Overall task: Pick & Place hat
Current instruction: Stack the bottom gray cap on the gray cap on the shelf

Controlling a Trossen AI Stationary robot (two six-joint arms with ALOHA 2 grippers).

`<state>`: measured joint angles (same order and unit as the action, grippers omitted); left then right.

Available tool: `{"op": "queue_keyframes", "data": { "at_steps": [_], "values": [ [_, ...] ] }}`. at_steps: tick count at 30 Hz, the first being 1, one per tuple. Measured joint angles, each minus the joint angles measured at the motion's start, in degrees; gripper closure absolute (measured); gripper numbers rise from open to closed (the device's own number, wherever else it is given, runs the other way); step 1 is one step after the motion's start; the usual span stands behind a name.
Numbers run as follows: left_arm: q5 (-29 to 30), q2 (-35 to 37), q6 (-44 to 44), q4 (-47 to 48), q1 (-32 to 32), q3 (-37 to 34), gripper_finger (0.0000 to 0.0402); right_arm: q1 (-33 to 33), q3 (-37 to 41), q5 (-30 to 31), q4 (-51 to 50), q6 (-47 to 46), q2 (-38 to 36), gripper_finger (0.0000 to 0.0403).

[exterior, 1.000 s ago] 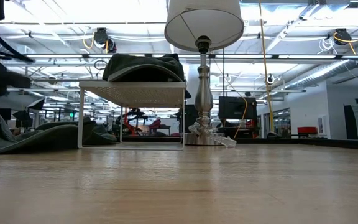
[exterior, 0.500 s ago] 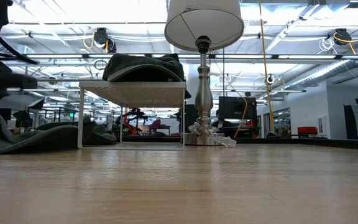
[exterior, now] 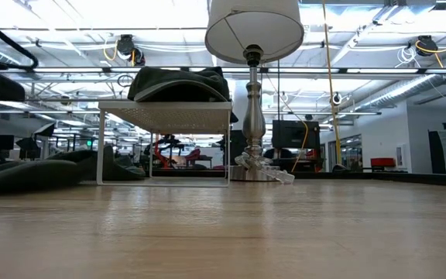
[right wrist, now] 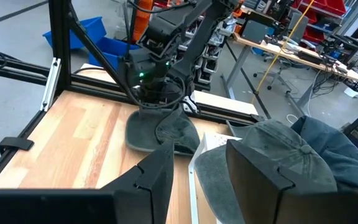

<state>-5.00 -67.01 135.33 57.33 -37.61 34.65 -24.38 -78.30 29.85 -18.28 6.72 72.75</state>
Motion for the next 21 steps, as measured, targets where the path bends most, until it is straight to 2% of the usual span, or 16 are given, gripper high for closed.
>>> {"op": "queue_keyframes", "data": {
  "at_steps": [8,16,21],
  "values": [
    [-3.84,-0.05,-1.59,-1.54,-4.41,2.14,0.0393,-0.07,0.00,-0.11,0.00,-1.23,0.00,0.0264],
    [-3.18,-0.08,-10.82,-15.87,-8.37,2.58,0.0389,-0.07,0.00,-0.35,-0.09,-17.58,0.00,0.0264],
    [-3.06,-0.10,-18.49,-24.29,-9.18,2.58,0.0391,-0.09,0.00,-5.12,0.00,-27.74,0.00,0.0264]
  ]
}}
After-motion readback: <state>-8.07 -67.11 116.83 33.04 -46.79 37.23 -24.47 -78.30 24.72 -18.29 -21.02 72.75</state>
